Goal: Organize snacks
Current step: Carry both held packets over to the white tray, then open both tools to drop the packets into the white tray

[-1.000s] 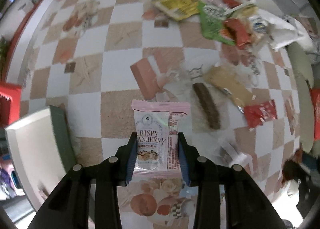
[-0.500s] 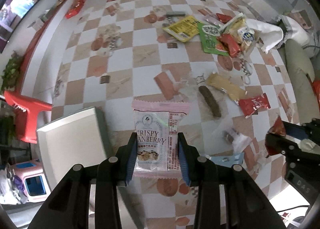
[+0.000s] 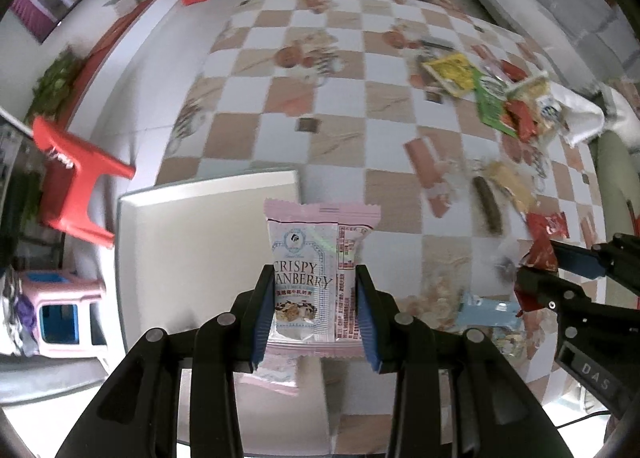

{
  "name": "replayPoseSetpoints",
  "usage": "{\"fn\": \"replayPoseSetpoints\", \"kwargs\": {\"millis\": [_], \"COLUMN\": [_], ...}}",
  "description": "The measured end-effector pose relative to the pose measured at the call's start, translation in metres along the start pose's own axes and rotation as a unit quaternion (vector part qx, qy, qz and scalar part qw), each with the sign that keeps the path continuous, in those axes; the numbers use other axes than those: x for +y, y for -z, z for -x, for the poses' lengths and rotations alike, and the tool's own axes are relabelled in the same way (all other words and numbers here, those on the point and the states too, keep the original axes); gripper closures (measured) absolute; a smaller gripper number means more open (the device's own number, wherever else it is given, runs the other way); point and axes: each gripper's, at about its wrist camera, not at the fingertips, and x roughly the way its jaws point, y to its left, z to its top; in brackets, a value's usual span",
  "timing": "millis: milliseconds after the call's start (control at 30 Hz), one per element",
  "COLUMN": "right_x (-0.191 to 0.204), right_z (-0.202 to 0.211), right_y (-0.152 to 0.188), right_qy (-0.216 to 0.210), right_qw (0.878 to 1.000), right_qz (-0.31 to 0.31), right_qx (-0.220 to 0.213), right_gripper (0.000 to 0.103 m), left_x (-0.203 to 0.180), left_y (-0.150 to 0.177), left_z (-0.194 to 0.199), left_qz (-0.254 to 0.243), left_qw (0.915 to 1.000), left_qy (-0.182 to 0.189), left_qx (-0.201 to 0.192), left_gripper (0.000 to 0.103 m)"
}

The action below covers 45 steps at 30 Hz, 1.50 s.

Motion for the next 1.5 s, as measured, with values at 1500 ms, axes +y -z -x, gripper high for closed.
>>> {"fn": "replayPoseSetpoints", "kwargs": {"millis": [1500], "right_x": [0.164], "right_z": [-0.073], "right_y": [-0.068], "right_qy": [-0.083], "right_qw": [0.987], "right_qz": [0.115], "right_qx": [0.079], "right_gripper": [0.071], "left_x": [0.133], "left_y": [0.075], "left_z": [-0.047], "left_qz": [0.122], "left_qw": [0.9888], "left_qy": [-0.035], "left_qx": [0.078], "left_gripper": [0.060]}}
